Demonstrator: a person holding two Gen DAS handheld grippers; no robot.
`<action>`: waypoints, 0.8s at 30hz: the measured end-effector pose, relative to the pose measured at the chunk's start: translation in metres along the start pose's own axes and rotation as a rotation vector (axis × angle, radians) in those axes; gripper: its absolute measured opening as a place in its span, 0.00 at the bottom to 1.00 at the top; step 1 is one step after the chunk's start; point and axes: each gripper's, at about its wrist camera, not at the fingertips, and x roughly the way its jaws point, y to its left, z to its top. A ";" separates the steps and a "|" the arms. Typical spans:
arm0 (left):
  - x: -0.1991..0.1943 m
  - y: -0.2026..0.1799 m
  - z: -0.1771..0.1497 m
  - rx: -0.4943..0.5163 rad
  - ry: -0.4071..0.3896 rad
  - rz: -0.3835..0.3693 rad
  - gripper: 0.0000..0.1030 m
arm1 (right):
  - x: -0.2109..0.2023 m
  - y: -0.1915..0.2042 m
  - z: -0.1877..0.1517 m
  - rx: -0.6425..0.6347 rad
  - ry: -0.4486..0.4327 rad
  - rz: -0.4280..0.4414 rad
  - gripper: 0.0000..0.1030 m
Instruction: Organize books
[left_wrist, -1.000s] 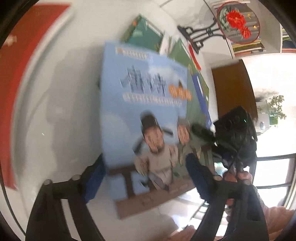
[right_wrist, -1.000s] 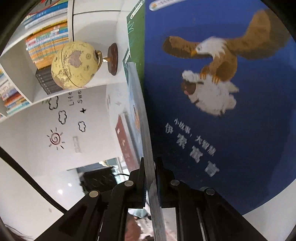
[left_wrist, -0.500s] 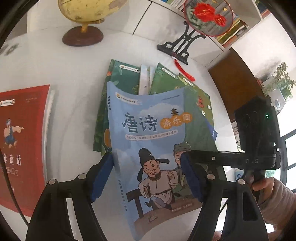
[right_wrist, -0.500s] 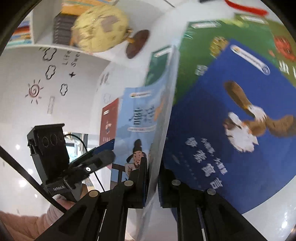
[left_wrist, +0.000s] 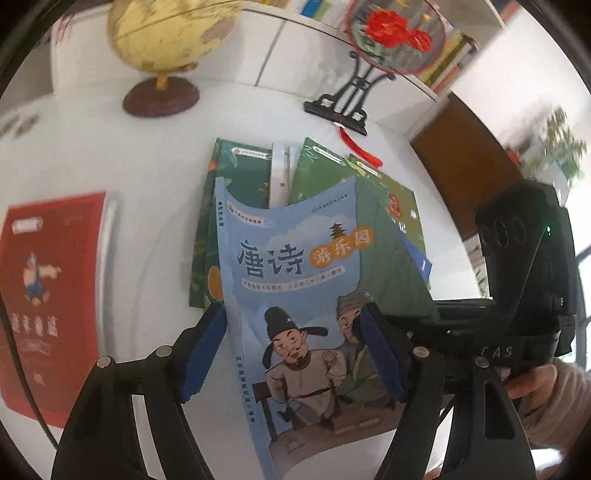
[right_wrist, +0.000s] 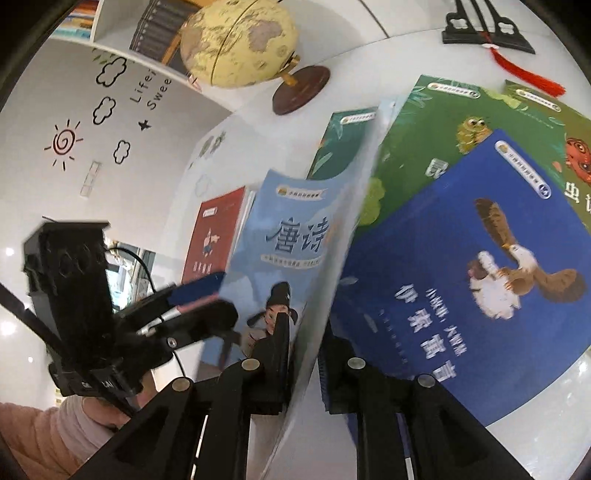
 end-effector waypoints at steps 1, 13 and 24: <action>0.000 -0.002 0.000 0.015 0.002 0.006 0.69 | 0.003 0.002 -0.001 -0.005 0.002 -0.002 0.15; 0.041 0.033 -0.017 -0.075 0.175 0.011 0.71 | 0.019 -0.007 -0.014 0.052 -0.009 0.003 0.15; 0.069 0.027 -0.024 -0.051 0.218 -0.083 0.71 | 0.019 -0.036 -0.018 0.149 -0.018 0.048 0.15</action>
